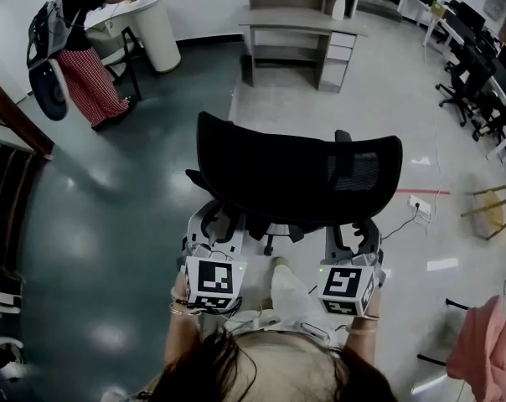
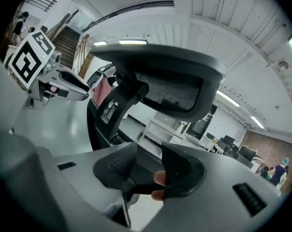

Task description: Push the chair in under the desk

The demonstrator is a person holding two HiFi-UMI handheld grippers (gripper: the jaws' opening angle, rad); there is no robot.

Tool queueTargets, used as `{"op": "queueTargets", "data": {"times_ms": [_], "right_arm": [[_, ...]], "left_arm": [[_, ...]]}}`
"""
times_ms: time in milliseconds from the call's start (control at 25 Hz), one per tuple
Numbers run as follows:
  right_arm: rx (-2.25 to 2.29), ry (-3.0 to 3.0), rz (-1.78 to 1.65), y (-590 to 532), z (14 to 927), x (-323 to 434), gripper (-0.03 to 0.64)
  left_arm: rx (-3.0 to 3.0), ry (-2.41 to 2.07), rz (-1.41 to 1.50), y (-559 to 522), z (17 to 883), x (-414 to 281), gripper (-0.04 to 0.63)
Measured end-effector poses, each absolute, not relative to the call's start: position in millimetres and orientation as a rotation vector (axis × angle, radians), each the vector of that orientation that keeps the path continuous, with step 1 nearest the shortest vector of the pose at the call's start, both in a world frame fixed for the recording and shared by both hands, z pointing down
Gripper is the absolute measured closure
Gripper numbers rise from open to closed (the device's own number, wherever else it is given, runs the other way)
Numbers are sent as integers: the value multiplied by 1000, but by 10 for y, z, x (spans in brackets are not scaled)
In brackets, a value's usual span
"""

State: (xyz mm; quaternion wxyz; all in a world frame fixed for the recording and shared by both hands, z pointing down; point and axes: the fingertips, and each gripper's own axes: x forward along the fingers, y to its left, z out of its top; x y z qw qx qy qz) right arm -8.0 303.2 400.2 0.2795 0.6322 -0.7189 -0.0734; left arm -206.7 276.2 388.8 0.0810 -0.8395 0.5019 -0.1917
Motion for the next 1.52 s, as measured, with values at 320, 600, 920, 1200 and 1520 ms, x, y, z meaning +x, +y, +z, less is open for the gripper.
{"op": "queueTargets", "data": {"times_ms": [320,600,920,1200,1520], "right_arm": [[1558,-1834,-253,2854,4272,-70,405],[1504,-1771,-283,2740,4415,-19,388],[1451,-1714,-293,2579,4531,18,382],[1439,-1727,-296,2533,4554,41,382],[1417,-1768,-291,2477,4533,20,382]], "left_arm": [[-2356,1397,-823,2560,4162,-2073,398],[-2251,1352,-969,2409,4344,-2054,371],[-2191,1268,-1089,2237,4462,-2013,364],[-2207,1240,-1098,2183,4471,-1965,362],[-2230,1202,-1088,2123,4440,-1970,359]]}}
